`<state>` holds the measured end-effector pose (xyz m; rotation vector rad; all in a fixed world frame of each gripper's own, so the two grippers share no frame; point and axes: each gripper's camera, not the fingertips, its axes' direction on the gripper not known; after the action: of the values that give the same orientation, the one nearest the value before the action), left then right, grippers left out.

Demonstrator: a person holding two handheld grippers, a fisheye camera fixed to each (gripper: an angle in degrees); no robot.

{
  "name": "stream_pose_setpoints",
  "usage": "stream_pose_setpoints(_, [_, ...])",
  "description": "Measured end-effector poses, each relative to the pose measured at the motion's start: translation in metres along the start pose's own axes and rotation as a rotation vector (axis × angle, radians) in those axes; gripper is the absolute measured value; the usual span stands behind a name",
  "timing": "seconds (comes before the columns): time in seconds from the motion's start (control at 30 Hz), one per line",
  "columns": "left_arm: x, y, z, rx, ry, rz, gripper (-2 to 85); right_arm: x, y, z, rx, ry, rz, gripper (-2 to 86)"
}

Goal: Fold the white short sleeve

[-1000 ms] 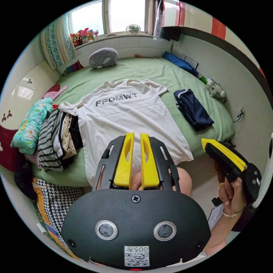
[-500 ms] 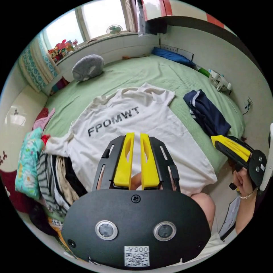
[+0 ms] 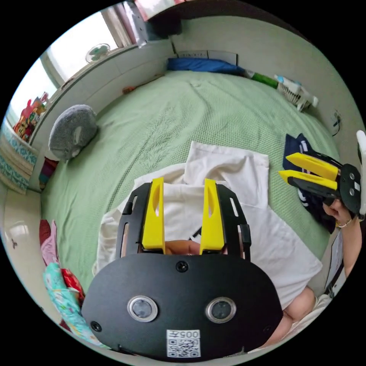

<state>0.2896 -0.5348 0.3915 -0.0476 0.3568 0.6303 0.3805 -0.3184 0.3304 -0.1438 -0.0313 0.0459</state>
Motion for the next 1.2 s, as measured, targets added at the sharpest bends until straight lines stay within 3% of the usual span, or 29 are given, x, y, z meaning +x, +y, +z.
stream_pose_setpoints(0.33, [-0.022, -0.076, 0.074, 0.002, 0.022, -0.019, 14.3, 0.052, -0.026, 0.072, -0.076, -0.112, 0.127, 8.8])
stream_pose_setpoints(0.63, [-0.046, -0.096, 0.110, -0.039, 0.085, -0.059, 8.1, 0.087, -0.022, 0.087, -0.059, -0.194, 0.207, -0.7])
stream_pose_setpoints(0.8, [-0.071, -0.089, 0.090, 0.092, 0.171, -0.108, 1.2, 0.110, -0.013, 0.074, 0.038, -0.236, 0.244, -1.5])
stream_pose_setpoints(1.0, [-0.097, -0.079, 0.057, 0.267, 0.228, -0.158, 0.3, 0.122, -0.002, 0.047, 0.109, -0.196, 0.249, -1.6])
stream_pose_setpoints(1.13, [-0.106, -0.071, 0.060, 0.250, 0.243, -0.155, 0.2, 0.121, 0.011, 0.046, 0.107, -0.167, 0.276, -1.6])
stream_pose_setpoints(1.2, [-0.110, -0.062, 0.051, 0.330, 0.297, -0.146, 0.2, 0.122, 0.021, 0.044, 0.115, -0.167, 0.301, -1.5])
